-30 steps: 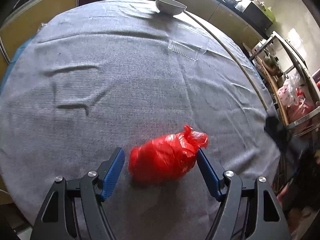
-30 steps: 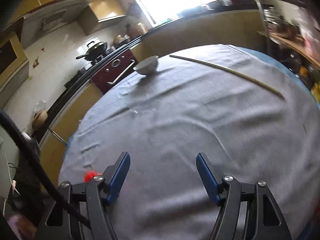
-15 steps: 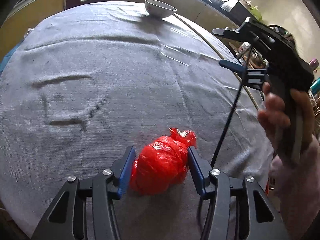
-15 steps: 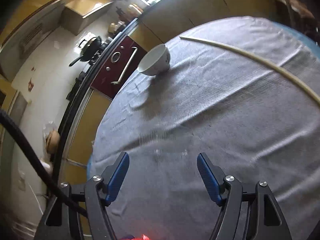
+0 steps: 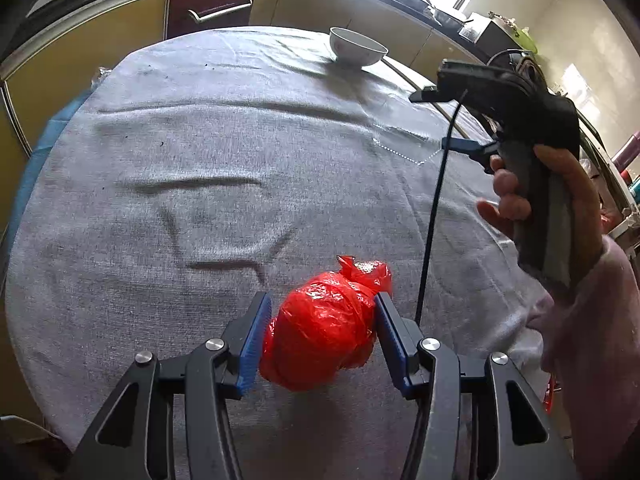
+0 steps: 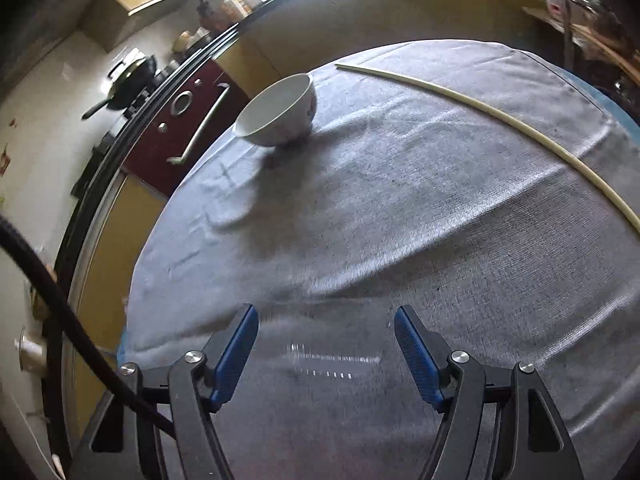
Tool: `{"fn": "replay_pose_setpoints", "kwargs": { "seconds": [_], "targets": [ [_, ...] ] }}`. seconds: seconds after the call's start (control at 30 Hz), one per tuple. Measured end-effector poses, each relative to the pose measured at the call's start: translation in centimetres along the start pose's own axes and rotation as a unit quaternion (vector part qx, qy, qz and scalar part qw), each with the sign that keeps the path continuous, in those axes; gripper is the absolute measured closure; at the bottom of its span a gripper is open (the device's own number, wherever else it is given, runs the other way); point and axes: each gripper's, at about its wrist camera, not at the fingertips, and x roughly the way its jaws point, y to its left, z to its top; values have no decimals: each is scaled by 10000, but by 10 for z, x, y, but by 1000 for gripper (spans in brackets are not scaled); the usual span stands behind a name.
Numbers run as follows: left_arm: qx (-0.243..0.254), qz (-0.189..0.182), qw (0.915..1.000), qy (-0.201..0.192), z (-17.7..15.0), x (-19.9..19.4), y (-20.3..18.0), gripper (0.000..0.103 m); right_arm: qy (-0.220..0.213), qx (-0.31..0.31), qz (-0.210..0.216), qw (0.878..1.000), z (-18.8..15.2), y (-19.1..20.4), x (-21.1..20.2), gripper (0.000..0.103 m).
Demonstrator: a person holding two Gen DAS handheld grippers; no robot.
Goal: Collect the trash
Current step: 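Grasp the clear plastic tray with the right tool while the left tool holds the red bag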
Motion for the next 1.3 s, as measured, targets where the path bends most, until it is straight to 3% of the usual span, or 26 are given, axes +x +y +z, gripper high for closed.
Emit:
{"fn": "replay_pose_setpoints", "kwargs": {
  "seconds": [0.07,0.13,0.3,0.47,0.57,0.63,0.77,0.9,1.0,1.03,1.13,1.2,1.3],
  "targets": [
    [-27,-29,10000,26,0,1,3,49,89,264,301,9992,-1,-4,3,29],
    [-61,-30,10000,4,-1,-2,8,49,180,312,941,9949,-8,2,0,29],
    [-179,46,9998,-98,-2,-9,22,49,233,-679,1879,9796,-32,34,-25,29],
    [-296,62,9995,-127,-6,-16,32,49,-152,-932,906,9914,-28,33,-29,29],
    [-281,80,9995,-137,-7,-21,35,49,-462,-1392,456,9881,-26,40,-32,29],
    [-298,65,9994,-131,-6,-20,37,49,-536,-2076,203,9765,-29,60,-31,29],
    [-305,19,9995,-120,-5,-21,34,49,-354,-3352,-612,9395,-42,101,-2,29],
    [-277,4,9996,-109,-3,-19,30,49,-105,-4048,-1295,9051,-58,114,30,29],
    [-280,23,9996,-88,-2,-19,29,49,-80,-4280,-1557,8902,-67,114,42,30],
    [-277,32,9996,-88,-2,-19,29,49,-60,-4298,-1519,8900,-69,113,44,30],
    [-262,51,9996,-100,0,-19,25,49,-177,-4169,-1578,8950,-68,107,40,45],
    [-235,73,9996,-118,0,-21,22,49,-175,-4007,-1445,9046,-64,102,34,54],
    [-200,100,9996,-152,-1,-25,17,49,-69,-3508,-1151,9293,-57,85,21,54]
  ]
}}
